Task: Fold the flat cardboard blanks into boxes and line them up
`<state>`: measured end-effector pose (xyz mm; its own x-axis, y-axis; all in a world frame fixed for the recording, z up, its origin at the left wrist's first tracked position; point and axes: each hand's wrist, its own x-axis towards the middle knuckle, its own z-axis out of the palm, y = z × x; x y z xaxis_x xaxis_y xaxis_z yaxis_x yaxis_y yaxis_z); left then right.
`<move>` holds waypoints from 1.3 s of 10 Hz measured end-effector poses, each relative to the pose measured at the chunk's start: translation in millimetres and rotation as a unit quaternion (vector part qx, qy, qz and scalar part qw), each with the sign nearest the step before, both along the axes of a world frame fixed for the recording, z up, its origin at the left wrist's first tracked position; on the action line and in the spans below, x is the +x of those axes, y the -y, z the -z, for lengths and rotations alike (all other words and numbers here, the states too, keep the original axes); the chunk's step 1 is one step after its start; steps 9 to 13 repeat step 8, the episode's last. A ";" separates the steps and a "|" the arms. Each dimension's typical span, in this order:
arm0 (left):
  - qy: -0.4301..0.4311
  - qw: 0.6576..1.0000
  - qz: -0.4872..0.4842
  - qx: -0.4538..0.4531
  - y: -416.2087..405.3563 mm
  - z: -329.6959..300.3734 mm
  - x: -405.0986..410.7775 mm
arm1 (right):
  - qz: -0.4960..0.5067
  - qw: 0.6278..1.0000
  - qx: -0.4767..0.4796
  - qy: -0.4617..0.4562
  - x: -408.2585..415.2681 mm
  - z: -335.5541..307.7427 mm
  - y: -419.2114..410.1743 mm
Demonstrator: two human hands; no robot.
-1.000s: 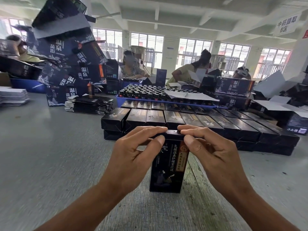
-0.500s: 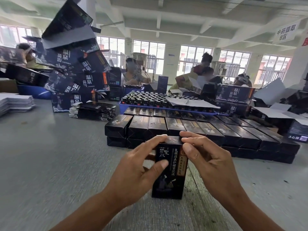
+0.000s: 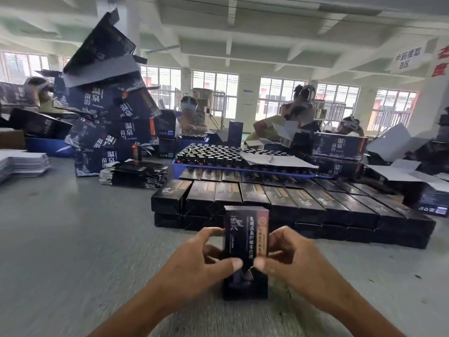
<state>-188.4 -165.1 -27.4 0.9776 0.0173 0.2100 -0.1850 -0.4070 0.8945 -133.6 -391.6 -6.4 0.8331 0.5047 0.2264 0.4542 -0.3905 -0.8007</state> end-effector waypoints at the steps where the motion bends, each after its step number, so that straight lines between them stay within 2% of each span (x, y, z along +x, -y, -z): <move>1: 0.001 0.999 -0.018 -0.033 -0.3 5.0 5.1 | -0.010 0.998 -0.047 -0.051 3.5 7.0 -2.0; 2: 0.002 0.999 -0.010 -0.031 -2.2 7.6 7.4 | 0.008 0.998 -0.016 -0.058 3.9 7.9 -4.7; 3: 0.011 0.999 -0.037 -0.017 -8.2 11.4 11.1 | 0.053 0.997 0.051 -0.026 7.5 4.9 -4.9; 4: 0.010 0.997 -0.077 0.017 -14.1 14.3 13.9 | 0.103 0.989 0.103 -0.001 17.6 -2.0 -1.3; 5: 0.006 0.997 -0.066 0.049 -13.3 17.2 15.4 | 0.154 0.980 0.128 0.014 37.0 -12.8 2.5; 7: -0.006 0.991 -0.076 0.108 -11.3 19.2 19.6 | 0.233 0.965 0.116 -0.017 91.4 -52.6 -11.7; 8: -0.010 0.993 -0.074 0.088 -8.9 14.2 17.9 | 0.267 0.960 0.082 -0.013 110.5 -60.2 -25.3; 13: -0.010 0.993 -0.074 0.088 -8.9 14.2 17.9 | 0.267 0.960 0.082 -0.013 110.5 -60.2 -25.3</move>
